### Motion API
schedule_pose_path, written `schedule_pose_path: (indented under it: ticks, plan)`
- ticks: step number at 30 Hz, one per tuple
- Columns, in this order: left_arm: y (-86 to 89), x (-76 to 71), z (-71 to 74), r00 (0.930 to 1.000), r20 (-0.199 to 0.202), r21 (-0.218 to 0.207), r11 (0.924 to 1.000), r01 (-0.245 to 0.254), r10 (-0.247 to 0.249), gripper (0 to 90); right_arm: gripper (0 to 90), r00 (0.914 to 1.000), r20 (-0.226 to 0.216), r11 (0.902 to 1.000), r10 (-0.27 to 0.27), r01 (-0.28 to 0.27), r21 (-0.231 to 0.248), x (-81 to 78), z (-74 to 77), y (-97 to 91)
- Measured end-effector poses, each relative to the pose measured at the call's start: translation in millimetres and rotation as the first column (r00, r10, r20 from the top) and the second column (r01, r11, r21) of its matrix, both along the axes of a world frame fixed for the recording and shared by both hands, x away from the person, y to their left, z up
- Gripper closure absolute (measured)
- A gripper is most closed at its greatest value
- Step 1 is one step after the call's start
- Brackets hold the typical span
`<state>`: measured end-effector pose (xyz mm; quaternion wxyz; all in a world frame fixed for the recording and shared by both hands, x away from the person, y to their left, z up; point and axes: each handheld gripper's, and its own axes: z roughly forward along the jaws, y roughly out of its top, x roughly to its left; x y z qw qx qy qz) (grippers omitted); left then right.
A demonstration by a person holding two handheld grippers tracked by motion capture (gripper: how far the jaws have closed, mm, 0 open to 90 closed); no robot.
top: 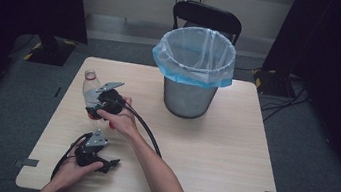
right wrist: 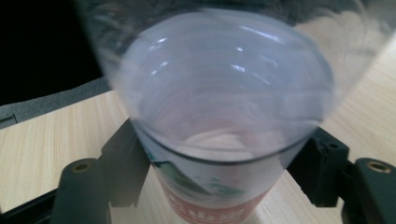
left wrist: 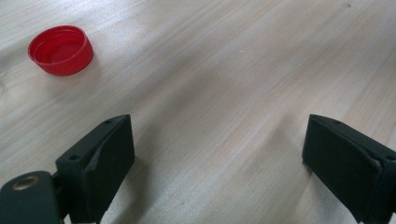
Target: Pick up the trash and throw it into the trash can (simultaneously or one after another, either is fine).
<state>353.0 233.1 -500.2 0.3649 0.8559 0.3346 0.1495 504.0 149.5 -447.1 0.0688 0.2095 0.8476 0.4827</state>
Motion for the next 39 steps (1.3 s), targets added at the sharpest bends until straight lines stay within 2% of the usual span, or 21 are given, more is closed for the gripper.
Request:
schedule_pose_path:
  ticks: [22, 39]
  plan:
    - [0.0, 0.0, 0.0, 1.0000, 0.000, 0.000, 1.0000, 0.000, 0.000, 8.8, 30.3, 0.9995, -0.032, 0.9998, 0.002, -0.001, 0.021, 1.6, 25.4, -20.9]
    - [0.0, 0.0, 0.1, 1.0000, -0.001, 0.001, 1.0000, 0.000, 0.000, 8.8, 30.6, 0.9995, -0.011, 0.9977, -0.030, 0.030, 0.061, -8.5, 54.9, -51.5]
